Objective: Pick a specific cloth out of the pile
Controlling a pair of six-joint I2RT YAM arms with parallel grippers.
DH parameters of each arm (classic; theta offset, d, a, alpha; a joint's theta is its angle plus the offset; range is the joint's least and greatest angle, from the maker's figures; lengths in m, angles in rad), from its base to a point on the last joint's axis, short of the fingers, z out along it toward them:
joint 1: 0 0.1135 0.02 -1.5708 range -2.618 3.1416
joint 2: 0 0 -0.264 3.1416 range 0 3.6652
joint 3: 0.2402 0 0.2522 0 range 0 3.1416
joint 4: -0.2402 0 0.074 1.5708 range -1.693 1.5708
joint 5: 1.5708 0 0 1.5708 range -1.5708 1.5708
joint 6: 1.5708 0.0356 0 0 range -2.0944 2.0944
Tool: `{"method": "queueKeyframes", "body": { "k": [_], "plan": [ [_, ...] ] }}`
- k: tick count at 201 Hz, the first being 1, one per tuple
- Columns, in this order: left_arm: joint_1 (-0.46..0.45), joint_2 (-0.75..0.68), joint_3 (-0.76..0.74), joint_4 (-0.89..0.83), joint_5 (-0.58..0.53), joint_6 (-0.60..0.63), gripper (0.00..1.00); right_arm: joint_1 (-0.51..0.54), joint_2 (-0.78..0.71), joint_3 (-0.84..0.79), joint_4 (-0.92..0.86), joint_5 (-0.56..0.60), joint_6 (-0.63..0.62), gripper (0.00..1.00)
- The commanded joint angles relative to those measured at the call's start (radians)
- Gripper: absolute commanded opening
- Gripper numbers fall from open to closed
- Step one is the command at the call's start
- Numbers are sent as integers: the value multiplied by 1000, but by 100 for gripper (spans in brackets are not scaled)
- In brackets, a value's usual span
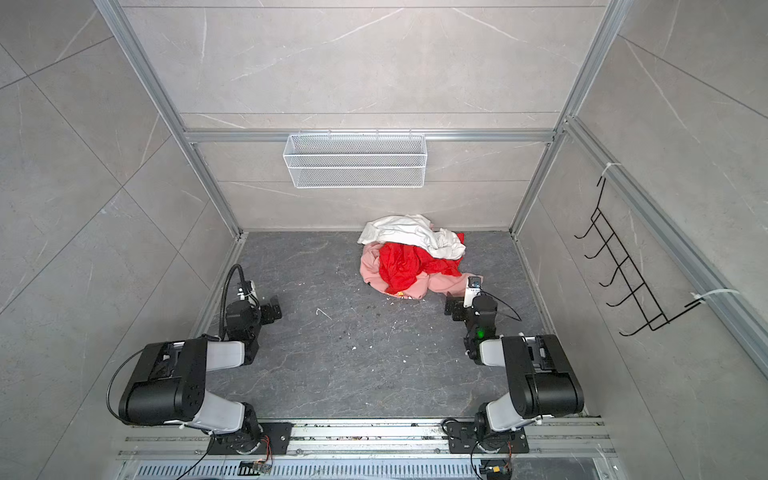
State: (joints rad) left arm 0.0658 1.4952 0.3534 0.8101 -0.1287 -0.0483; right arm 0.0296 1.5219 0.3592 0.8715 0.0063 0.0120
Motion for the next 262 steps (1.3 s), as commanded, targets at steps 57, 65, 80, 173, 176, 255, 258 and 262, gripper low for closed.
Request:
{"method": "queueKeyframes", "body": {
  "k": [57,65,80,173,176,255,258,262],
  "plan": [
    [-9,-1,1,42,-8,2,100,1,-9,-4,21,-8,19,100],
    [-9,0,1,41,-8,1,100,1,-9,-3,18,-9,18,100],
    [-12,0,2,42,-14,4,100,2,-9,-2,14,4,20,100],
    [-44,-56,15,-23,-31,33,100,60,-58,-43,50,113,-9,100],
    [-52,-64,18,-34,-38,36,100,63,-60,-50,63,122,-8,100],
    [-151,-154,62,-182,-241,58,99,143,-245,25,-231,253,-15,100],
    [-155,-156,65,-191,-244,59,100,145,-253,27,-238,255,-16,100],
    [-159,-162,74,-210,-249,60,100,148,-261,29,-245,258,-15,100]
  ]
}}
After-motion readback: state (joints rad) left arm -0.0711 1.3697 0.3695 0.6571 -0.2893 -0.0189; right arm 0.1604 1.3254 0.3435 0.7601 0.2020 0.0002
